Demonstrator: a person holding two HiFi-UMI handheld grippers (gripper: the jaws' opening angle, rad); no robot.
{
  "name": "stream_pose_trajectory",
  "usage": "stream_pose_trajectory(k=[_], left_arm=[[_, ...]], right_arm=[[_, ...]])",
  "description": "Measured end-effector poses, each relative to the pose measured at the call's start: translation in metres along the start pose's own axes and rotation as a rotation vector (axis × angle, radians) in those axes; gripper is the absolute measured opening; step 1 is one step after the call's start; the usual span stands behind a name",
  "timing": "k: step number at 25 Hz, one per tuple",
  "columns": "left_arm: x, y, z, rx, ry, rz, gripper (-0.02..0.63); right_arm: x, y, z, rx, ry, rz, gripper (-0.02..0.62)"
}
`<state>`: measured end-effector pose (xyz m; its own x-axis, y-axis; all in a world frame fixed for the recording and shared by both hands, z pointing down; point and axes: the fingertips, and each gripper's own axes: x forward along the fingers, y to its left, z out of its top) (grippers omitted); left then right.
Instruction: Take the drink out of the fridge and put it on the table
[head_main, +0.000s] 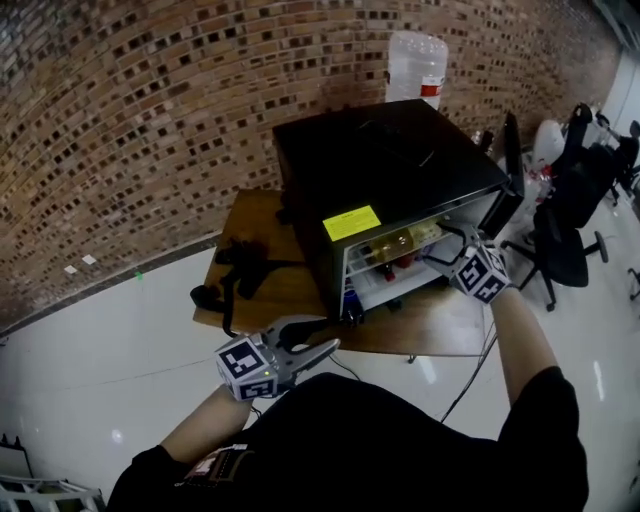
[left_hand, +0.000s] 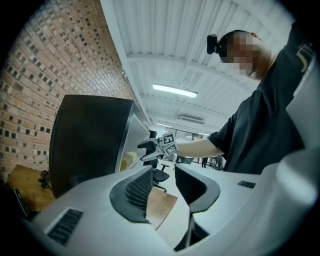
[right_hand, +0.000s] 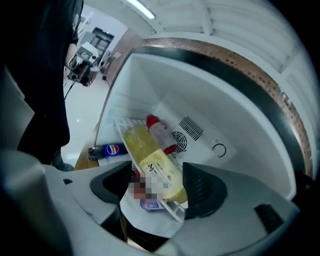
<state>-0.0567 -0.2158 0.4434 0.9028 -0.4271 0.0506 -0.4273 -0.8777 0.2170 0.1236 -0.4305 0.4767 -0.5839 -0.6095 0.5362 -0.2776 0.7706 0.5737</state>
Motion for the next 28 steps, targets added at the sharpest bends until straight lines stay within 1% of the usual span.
stream_pose_trajectory(k=[2,5,6,8,9,10,13,15,17,18,19,20,23,25,28], left_arm=[[0.014,-0.002,0.002,0.005,0.003,0.003,0.143],[0.035,-0.004,0.007,-0.01,-0.011,0.008,0.143],[0.043,-0.003,0.008,-0.014,-0.014,0.011,0.143],[0.06,-0.003,0.011,-0.016,-0.024,0.016,0.143],[0.066,-0.001,0.01,-0.013,-0.02,0.017,0.143],[0.071,0.0,0.008,-0.009,-0.013,0.019,0.143],[0.082,0.006,0.009,-0.015,-0.012,0.028,0.143],[0.087,0.01,0.01,-0.026,-0.013,0.038,0.143],[0.09,0.014,0.009,-0.029,-0.008,0.043,0.143],[0.091,0.016,0.007,-0.029,-0.005,0.044,0.143],[0.092,0.018,0.005,-0.029,-0.001,0.044,0.143],[0.092,0.02,0.003,-0.029,0.001,0.043,0.143],[0.092,0.024,0.001,-0.03,0.005,0.045,0.143],[0.092,0.027,0.0,-0.028,0.006,0.046,0.143],[0.091,0.028,0.001,-0.028,0.008,0.038,0.143]], right_arm=[[0.012,-0.002,-0.012,-0.074,0.032,0.036,0.345],[0.029,-0.002,-0.02,-0.173,0.052,0.096,0.351],[0.035,-0.003,-0.023,-0.193,0.05,0.113,0.351],[0.046,-0.006,-0.027,-0.216,0.036,0.14,0.374],[0.051,-0.008,-0.028,-0.223,0.03,0.153,0.376],[0.056,-0.009,-0.03,-0.228,0.028,0.166,0.391],[0.068,-0.01,-0.034,-0.233,0.032,0.219,0.394],[0.072,-0.011,-0.034,-0.215,0.034,0.265,0.399],[0.071,-0.015,-0.031,-0.192,0.021,0.287,0.397],[0.068,-0.017,-0.028,-0.181,0.006,0.29,0.376],[0.064,-0.018,-0.025,-0.172,-0.009,0.295,0.332],[0.06,-0.018,-0.023,-0.167,-0.021,0.307,0.312],[0.045,-0.011,-0.02,-0.17,-0.033,0.367,0.282],[0.042,-0.01,-0.022,-0.171,-0.032,0.384,0.281],[0.053,-0.013,-0.024,-0.146,-0.023,0.378,0.294]])
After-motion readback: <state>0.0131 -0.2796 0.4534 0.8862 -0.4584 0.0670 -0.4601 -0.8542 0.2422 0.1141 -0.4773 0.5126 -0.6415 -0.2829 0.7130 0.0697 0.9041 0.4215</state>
